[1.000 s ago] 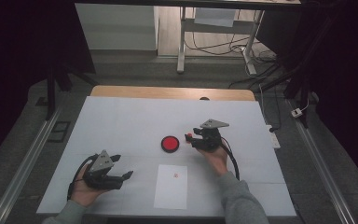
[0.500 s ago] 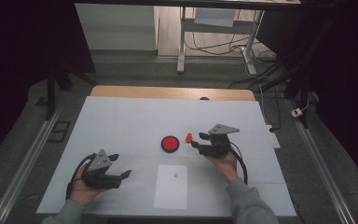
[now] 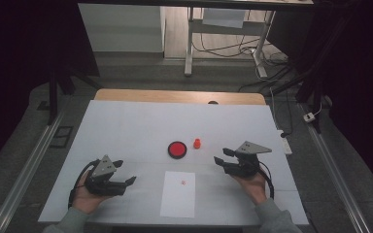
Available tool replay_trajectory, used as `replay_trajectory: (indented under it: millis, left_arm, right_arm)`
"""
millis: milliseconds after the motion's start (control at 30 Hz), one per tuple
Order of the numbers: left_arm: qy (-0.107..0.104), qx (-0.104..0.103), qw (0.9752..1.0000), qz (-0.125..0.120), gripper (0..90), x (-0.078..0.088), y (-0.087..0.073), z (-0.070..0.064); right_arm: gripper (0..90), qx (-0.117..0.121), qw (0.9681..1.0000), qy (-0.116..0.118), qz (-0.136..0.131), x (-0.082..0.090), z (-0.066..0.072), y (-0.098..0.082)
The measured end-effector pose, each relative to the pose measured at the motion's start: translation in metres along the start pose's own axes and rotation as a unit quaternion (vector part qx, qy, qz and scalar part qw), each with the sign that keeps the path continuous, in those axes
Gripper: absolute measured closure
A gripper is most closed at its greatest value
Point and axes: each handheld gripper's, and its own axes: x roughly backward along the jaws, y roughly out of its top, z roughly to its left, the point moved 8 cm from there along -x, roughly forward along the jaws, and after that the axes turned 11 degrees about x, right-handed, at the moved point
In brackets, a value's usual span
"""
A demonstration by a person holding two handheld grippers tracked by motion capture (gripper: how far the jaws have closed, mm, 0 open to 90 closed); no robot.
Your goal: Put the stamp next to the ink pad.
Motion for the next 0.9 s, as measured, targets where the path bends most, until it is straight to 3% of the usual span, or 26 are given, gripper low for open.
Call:
replay_trajectory:
  millis: [400, 567, 900]
  left_arm:
    - [0.003, 0.005, 1.0000, 0.004, 24.3, -0.001, -0.003, 0.003]
    - [0.003, 0.006, 1.0000, 0.007, 24.3, -0.001, -0.006, 0.003]
    - [0.004, 0.007, 1.0000, 0.004, 24.3, 0.002, -0.008, 0.005]
  right_arm:
    - [44.4, -0.002, 0.9999, -0.013, -0.001, 0.047, -0.003, -0.034]
    - [44.2, 0.009, 0.9998, -0.018, 0.002, 0.062, -0.003, -0.043]
    - [43.8, 0.019, 0.9993, -0.024, 0.019, 0.062, -0.005, -0.054]
